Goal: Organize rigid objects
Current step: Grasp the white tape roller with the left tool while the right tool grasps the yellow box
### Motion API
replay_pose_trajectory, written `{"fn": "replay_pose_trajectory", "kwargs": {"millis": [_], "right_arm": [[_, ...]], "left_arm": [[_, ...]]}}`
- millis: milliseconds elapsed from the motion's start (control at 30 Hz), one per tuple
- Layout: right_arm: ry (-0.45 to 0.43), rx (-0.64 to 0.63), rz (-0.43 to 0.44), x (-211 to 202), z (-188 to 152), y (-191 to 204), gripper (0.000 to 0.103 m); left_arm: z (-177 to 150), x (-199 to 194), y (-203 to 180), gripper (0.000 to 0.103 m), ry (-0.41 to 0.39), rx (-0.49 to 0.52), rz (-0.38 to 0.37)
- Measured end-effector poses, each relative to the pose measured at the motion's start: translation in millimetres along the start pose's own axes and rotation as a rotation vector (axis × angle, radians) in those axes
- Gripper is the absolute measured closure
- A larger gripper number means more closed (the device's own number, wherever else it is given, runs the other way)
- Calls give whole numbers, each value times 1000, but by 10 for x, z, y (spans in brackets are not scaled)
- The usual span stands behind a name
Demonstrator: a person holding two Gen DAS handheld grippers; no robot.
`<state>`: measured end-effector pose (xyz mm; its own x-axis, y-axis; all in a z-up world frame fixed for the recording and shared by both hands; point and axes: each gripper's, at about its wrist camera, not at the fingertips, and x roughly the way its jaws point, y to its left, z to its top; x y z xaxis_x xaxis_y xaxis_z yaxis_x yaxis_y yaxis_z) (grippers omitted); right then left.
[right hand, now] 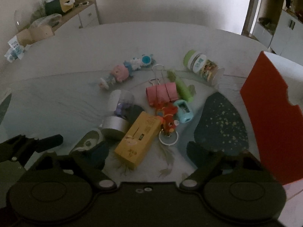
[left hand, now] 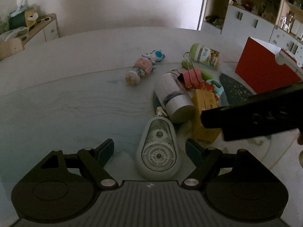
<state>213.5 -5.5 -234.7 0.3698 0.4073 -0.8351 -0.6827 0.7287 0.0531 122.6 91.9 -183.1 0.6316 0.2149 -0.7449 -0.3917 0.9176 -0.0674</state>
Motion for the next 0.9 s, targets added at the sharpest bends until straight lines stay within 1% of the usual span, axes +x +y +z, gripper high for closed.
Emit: {"fn": "replay_pose_trajectory", "kwargs": {"millis": [67, 133, 167, 300, 367, 400, 467, 533, 567, 633, 667, 733, 900], "right_arm": [[13, -11, -11, 48, 25, 24, 21], [24, -14, -8, 85, 37, 39, 24], [28, -15, -11, 106, 52, 42, 25], [40, -19, -10, 157, 74, 61, 32], [48, -10, -9, 179, 78, 60, 35], [50, -8, -7, 189, 85, 55, 39], [56, -9, -3, 206, 86, 65, 44], [60, -15, -8, 221, 88, 83, 47], [63, -14, -9, 230, 81, 90, 48], [69, -13, -6, 236, 77, 98, 55], [72, -11, -5, 235, 78, 98, 57], [74, -4, 4, 228, 76, 88, 66], [65, 14, 10, 180, 79, 40, 74]], "left_arm": [[-6, 14, -10, 21, 0, 3, 2], [-9, 32, -14, 21, 3, 3, 6], [-8, 39, -18, 21, 3, 3, 6], [-19, 43, -39, 22, -6, 15, 16], [-25, 46, -59, 26, -13, 26, 21], [-32, 43, -72, 29, -15, 34, 27], [-36, 36, -88, 35, -19, 45, 33], [-36, 32, -105, 42, -22, 54, 32], [-39, 29, -114, 43, -23, 59, 32], [-38, 29, -131, 49, -26, 65, 31], [-36, 27, -133, 51, -26, 66, 30], [-29, 26, -130, 52, -24, 63, 30], [-14, 22, -117, 52, -17, 49, 30]]}}
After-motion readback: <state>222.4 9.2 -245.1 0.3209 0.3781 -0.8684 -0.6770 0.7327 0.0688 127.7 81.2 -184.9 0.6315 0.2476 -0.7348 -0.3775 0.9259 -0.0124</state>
